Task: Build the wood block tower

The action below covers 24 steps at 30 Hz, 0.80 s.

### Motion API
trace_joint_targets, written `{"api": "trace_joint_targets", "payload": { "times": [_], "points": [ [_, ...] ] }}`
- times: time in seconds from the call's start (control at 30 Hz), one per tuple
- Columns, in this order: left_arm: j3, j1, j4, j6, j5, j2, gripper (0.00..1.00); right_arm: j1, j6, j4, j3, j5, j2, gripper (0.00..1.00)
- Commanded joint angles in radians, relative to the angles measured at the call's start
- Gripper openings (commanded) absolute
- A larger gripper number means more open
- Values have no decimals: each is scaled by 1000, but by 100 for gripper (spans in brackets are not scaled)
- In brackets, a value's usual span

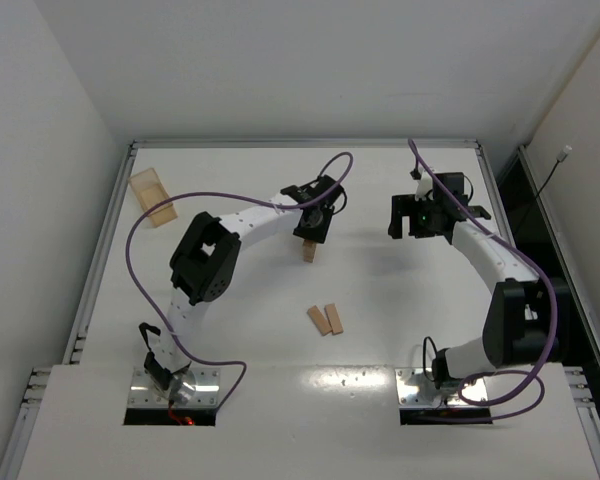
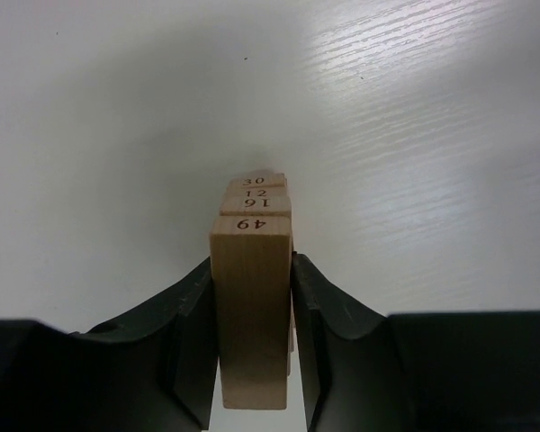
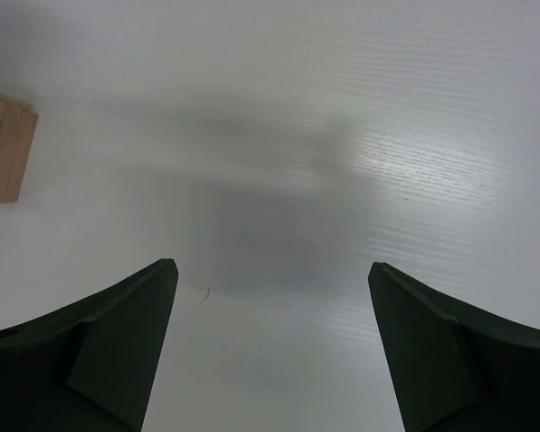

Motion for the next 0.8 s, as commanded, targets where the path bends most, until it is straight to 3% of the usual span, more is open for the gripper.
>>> {"api": "trace_joint_targets", "payload": {
  "times": [0.0, 0.27, 0.77],
  "points": [
    [31, 17, 0, 9, 20, 11, 30, -4, 7, 35, 11, -11, 0, 85],
    [40, 17, 0, 9, 40, 20, 29, -4, 7, 35, 11, -11, 0, 85],
    [-10, 8, 9, -34, 50, -18, 41, -4, 7, 35, 11, -11, 0, 85]
  ]
}}
